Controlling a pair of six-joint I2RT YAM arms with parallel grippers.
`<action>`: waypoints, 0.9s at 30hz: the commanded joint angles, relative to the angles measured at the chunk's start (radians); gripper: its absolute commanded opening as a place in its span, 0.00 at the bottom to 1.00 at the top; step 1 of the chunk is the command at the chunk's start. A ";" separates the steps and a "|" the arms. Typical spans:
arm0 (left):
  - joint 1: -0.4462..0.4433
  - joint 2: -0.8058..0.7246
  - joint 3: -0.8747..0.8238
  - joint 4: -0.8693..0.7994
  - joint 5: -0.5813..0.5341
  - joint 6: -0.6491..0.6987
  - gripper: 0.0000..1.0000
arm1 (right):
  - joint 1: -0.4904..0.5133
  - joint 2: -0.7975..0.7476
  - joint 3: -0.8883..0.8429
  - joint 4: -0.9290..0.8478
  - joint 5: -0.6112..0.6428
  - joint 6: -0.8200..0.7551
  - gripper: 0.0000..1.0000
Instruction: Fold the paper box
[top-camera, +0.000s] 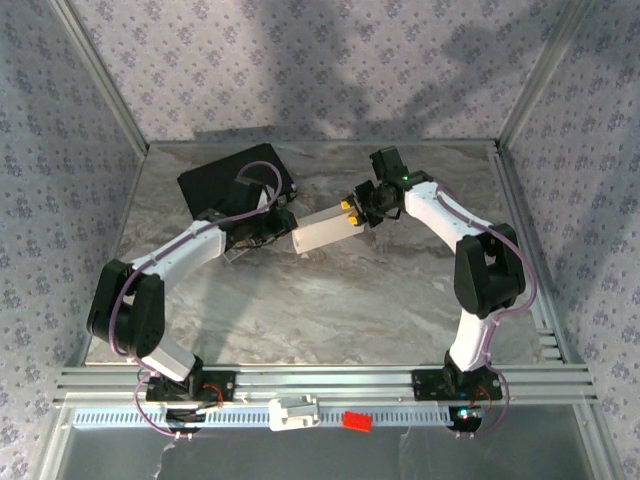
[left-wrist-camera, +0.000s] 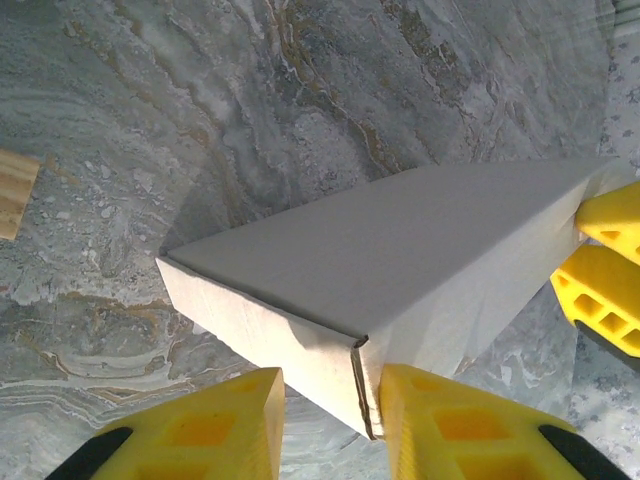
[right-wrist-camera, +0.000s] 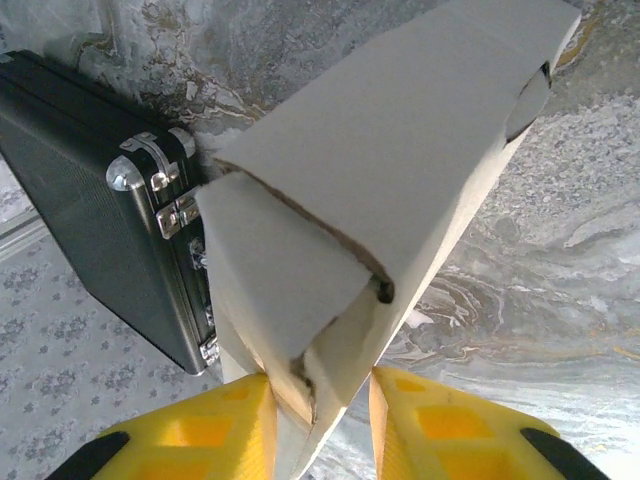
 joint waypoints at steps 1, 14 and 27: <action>-0.034 0.107 -0.070 -0.263 -0.044 0.053 0.32 | 0.006 0.140 -0.075 -0.373 0.069 -0.036 0.30; -0.030 0.125 -0.048 -0.260 -0.038 0.062 0.31 | -0.062 0.119 -0.016 -0.281 -0.048 -0.170 0.41; -0.030 0.138 -0.025 -0.270 -0.031 0.076 0.30 | -0.159 -0.033 0.043 -0.252 -0.054 -0.234 0.50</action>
